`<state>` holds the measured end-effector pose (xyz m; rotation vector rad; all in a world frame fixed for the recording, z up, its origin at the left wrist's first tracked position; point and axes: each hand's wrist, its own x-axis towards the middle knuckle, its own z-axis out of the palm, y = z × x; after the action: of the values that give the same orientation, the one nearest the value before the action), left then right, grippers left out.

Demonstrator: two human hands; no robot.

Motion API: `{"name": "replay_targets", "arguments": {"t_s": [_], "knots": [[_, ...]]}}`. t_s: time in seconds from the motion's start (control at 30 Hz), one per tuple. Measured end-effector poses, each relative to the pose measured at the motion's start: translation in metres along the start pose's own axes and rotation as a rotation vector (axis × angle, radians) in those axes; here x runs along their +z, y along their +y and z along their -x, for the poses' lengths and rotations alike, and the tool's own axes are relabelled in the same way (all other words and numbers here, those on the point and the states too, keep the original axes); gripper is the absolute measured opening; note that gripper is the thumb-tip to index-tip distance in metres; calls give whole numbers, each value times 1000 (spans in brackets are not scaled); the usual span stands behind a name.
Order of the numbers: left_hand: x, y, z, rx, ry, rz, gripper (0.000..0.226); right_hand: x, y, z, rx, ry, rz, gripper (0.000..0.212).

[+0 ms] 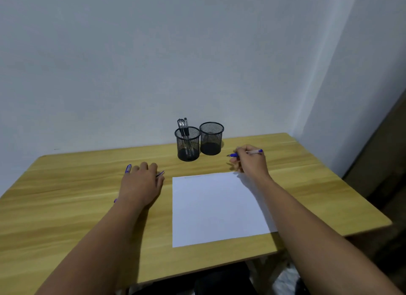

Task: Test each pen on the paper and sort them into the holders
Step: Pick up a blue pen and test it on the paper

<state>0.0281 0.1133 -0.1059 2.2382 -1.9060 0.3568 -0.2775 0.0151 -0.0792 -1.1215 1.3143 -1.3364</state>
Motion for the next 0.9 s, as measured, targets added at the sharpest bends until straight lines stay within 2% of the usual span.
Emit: {"name": "replay_targets", "arguments": {"t_s": [0.07, 0.13, 0.23, 0.3, 0.4, 0.53, 0.9], "knots": [[1, 0, 2, 30, 86, 46, 35, 3, 14, 7, 5, -41, -51, 24], [2, 4, 6, 161, 157, 124, 38, 6, 21, 8, -42, -54, -44, 30], [2, 17, 17, 367, 114, 274, 40, 13, 23, 8, -41, -99, -42, 36], [6, 22, 25, 405, 87, 317, 44, 18, 27, 10, -26, -175, -64, 37], [13, 22, 30, 351, 68, 325, 56, 19, 39, 9, -30, -204, -18, 44], [16, 22, 32, 270, 6, 298, 70, 17, 46, 6, -50, -210, 35, 43], [12, 25, 35, 238, -14, 312, 76, 17, 50, 5, -92, -221, 128, 43]]}}
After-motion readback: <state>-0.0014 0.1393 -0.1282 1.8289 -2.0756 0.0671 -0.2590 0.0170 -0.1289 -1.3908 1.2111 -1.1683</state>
